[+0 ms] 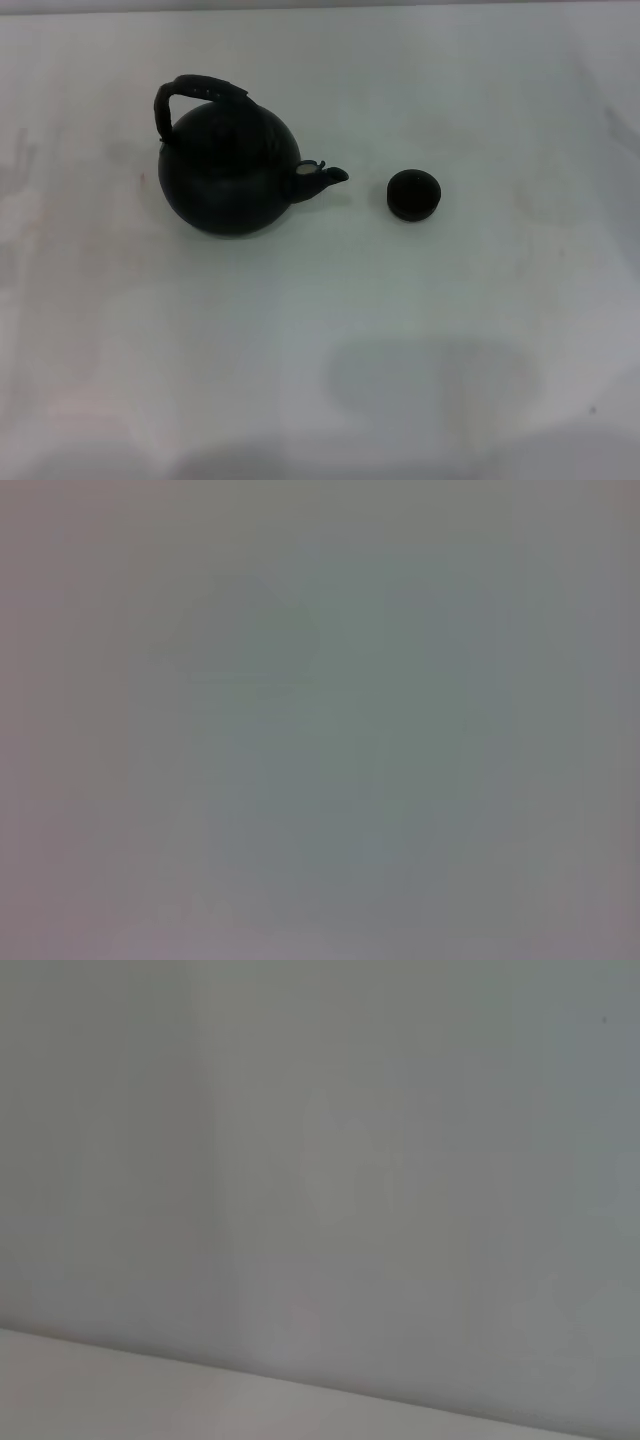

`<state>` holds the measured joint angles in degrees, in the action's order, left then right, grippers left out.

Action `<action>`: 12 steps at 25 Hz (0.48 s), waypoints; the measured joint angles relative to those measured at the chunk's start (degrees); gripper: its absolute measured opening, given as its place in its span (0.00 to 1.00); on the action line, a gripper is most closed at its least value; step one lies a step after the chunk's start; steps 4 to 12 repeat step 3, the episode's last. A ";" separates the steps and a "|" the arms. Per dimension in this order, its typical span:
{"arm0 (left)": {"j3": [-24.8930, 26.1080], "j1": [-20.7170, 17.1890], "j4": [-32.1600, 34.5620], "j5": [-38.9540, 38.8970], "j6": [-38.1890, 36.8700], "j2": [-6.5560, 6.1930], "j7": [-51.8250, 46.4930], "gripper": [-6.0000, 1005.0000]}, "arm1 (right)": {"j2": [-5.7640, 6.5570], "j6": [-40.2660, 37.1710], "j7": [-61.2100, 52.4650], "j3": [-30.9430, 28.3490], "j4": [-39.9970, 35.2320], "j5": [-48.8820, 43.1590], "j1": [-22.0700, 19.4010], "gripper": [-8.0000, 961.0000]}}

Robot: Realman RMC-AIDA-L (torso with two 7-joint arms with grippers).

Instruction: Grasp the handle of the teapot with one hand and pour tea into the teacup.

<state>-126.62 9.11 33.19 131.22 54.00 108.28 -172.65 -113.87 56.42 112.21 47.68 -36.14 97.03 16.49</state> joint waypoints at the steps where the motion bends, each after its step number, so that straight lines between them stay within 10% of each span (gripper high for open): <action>1: 0.03 -0.04 0.01 0.79 0.77 0.12 0.01 0.75 | 0.01 0.00 0.00 -0.01 -0.01 0.00 -0.03 0.90; 12: -0.06 -0.35 0.43 1.26 1.81 0.18 0.02 0.75 | 0.02 0.01 0.08 -0.03 -0.02 0.00 -0.04 0.90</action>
